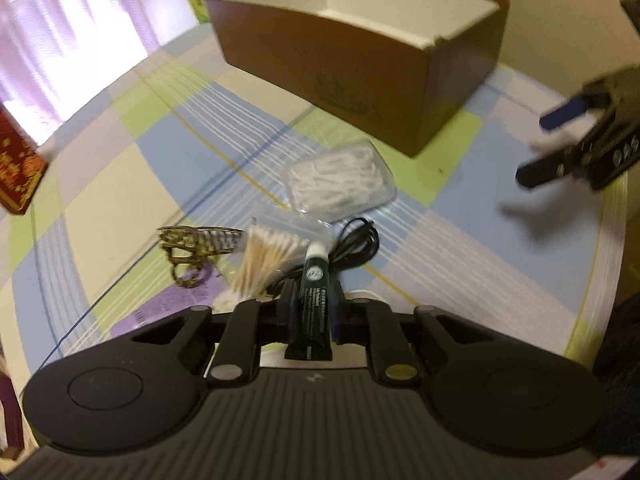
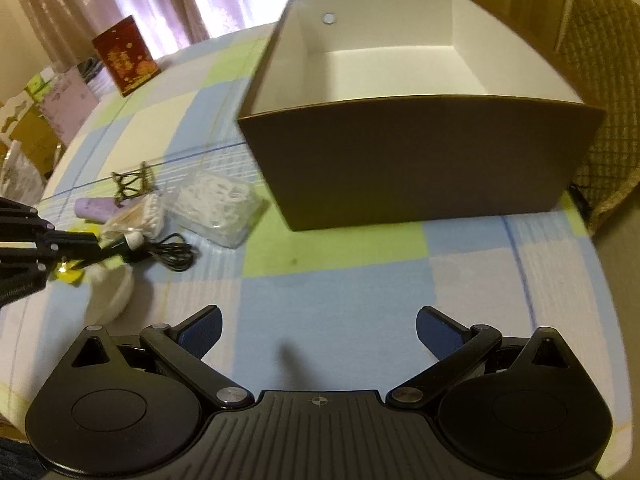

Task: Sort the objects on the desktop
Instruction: 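Grasp the green Mentholatum tube with the left tool, then grasp the white spoon handle with the right tool while the left tool holds the tube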

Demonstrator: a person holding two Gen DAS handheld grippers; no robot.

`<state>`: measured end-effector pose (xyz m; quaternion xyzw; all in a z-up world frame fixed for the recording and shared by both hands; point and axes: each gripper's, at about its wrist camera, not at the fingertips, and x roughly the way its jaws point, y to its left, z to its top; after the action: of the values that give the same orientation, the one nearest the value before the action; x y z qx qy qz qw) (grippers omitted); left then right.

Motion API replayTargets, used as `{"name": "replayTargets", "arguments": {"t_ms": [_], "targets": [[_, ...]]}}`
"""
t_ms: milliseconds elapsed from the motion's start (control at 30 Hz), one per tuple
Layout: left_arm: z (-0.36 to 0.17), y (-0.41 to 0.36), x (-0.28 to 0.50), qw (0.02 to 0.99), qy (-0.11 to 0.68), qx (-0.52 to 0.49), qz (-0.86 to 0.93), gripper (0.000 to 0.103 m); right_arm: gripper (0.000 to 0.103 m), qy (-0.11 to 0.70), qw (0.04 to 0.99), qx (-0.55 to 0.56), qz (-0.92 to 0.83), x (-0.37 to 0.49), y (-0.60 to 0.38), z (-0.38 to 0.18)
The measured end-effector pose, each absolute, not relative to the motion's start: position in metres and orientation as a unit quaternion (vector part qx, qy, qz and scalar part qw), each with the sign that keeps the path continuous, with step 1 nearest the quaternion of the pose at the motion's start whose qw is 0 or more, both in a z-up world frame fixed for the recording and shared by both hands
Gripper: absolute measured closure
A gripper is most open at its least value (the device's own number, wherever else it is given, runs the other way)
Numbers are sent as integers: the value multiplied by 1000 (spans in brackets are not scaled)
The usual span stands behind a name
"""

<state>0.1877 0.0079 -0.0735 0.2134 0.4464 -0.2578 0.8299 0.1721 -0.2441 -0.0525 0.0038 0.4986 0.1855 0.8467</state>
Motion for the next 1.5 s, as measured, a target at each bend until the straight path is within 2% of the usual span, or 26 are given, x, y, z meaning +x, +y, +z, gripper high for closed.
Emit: {"name": "replayTargets", "arguments": {"t_ms": [300,533,767,833,967,1000,1100,1500], "targets": [[-67,44,167,848,468,148,-199,103,2,498,832,-10,244,174,-207,-53],[-74,41,165,843,468,171,-205,90,2,499,830,-15,248,176,-203,-56],[-89,19,176,820,450,255,-246,80,2,511,833,3,213,176,-225,-60],[-95,14,180,809,448,273,-265,74,2,514,834,10,200,177,-232,-61],[-110,7,188,786,457,308,-281,75,2,519,836,22,179,177,-243,-62],[-114,6,189,780,461,315,-284,84,2,519,836,24,176,177,-245,-62],[-115,7,191,776,460,318,-292,87,2,520,837,28,170,177,-246,-63],[-86,37,178,823,454,241,-240,88,2,519,821,36,234,185,-209,-62]]}}
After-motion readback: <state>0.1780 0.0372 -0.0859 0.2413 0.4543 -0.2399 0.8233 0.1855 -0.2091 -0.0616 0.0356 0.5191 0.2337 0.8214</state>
